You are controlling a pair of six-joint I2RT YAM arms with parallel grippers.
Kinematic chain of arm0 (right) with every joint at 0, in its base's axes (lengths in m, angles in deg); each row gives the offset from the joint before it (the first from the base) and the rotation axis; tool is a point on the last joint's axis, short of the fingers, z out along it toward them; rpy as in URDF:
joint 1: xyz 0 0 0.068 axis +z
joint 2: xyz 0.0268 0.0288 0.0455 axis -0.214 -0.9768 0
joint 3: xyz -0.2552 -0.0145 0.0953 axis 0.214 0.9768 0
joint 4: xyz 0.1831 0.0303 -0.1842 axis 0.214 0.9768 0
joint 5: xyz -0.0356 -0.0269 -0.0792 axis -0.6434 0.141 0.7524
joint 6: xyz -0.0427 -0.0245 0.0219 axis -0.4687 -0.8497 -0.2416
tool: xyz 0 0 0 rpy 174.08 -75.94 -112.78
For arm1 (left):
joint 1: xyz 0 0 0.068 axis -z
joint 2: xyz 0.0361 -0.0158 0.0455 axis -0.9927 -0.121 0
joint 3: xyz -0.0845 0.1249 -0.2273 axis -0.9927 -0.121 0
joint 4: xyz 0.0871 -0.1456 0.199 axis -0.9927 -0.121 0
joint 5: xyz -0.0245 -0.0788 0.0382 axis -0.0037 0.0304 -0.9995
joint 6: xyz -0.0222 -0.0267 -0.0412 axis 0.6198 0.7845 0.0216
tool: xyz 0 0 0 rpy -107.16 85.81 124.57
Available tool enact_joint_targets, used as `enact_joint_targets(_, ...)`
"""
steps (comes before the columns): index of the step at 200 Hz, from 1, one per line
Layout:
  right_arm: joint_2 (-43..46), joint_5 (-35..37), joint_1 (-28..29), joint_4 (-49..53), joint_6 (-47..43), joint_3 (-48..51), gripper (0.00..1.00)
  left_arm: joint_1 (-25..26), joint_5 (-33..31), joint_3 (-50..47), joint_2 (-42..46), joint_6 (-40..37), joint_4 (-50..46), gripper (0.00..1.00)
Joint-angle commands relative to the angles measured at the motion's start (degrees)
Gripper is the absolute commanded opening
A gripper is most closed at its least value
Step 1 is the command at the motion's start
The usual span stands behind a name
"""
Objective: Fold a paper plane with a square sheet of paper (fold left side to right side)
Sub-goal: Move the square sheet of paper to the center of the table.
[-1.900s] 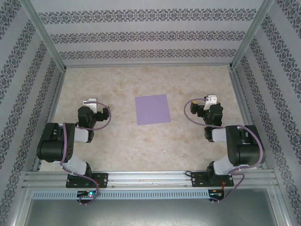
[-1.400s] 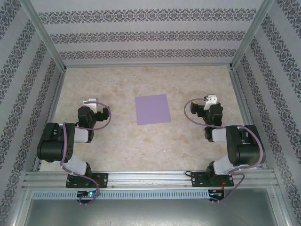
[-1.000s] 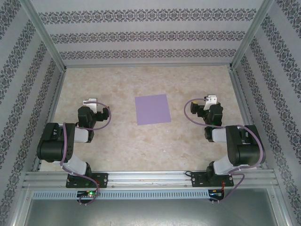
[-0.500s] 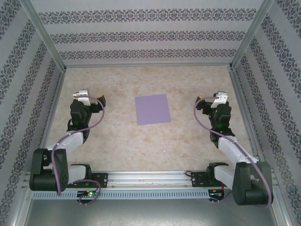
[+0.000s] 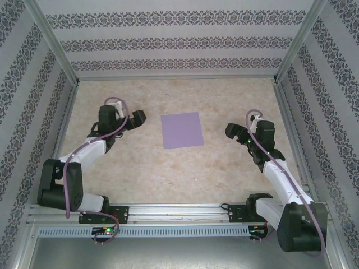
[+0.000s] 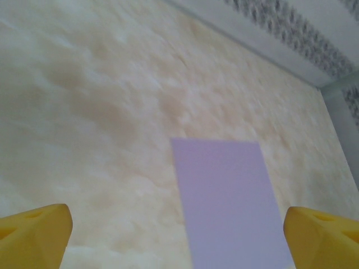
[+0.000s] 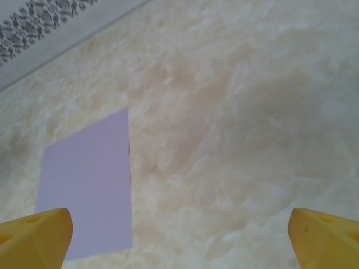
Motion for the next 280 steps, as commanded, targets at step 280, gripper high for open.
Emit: enact_joint_targets(280, -12.71, 1.77, 4.1, 9.36, -1.25, -8.56, 0.93, 22.6, 7.31, 17.51, -27.74, -6.1, -26.82, 0.6)
